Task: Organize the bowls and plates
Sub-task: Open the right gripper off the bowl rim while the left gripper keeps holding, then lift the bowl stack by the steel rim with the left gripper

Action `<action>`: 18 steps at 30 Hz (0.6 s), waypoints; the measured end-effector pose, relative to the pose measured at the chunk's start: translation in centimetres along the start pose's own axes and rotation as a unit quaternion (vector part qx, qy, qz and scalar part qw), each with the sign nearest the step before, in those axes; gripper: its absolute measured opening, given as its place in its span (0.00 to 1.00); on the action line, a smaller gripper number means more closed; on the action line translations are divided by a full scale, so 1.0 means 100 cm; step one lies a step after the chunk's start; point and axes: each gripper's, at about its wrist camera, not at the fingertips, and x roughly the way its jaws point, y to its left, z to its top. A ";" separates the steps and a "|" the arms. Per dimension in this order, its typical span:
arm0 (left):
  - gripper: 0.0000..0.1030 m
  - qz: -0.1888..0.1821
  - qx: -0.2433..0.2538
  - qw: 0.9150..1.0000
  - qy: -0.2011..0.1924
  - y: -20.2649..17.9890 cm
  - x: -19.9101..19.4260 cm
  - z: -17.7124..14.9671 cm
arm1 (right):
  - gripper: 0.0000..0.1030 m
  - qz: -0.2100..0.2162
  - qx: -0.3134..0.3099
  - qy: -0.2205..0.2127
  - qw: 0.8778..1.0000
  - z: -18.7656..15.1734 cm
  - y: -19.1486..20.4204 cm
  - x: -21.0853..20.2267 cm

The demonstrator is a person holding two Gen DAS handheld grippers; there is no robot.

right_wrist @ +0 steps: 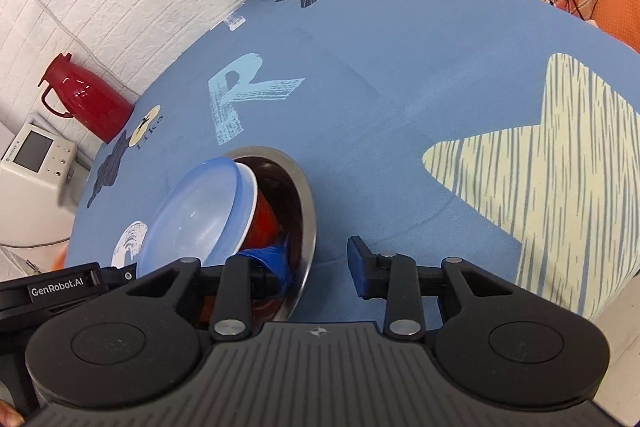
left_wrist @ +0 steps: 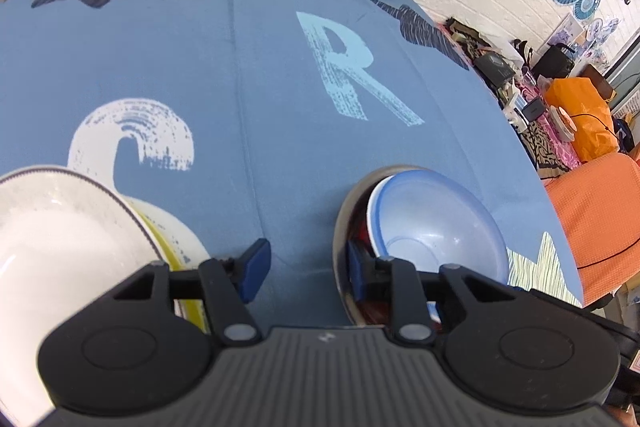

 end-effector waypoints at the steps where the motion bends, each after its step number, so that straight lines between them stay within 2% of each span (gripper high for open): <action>1: 0.24 -0.003 0.003 1.000 -0.005 0.000 -0.002 0.001 | 0.15 0.000 -0.006 -0.003 1.000 0.000 0.001 0.000; 5: 0.24 -0.012 -0.003 1.000 0.008 0.005 0.002 0.001 | 0.14 0.003 -0.019 -0.005 1.000 0.000 -0.001 0.004; 9: 0.24 -0.031 -0.026 0.999 0.004 0.014 0.004 -0.001 | 0.14 0.008 -0.013 -0.014 1.000 -0.001 -0.004 0.003; 13: 0.24 -0.019 -0.015 1.000 -0.008 0.010 0.003 -0.003 | 0.14 0.017 0.003 -0.013 1.000 -0.003 -0.005 0.000; 18: 0.24 -0.035 -0.014 0.999 -0.021 0.011 -0.003 -0.001 | 0.13 0.020 -0.007 -0.020 1.000 -0.003 -0.003 0.000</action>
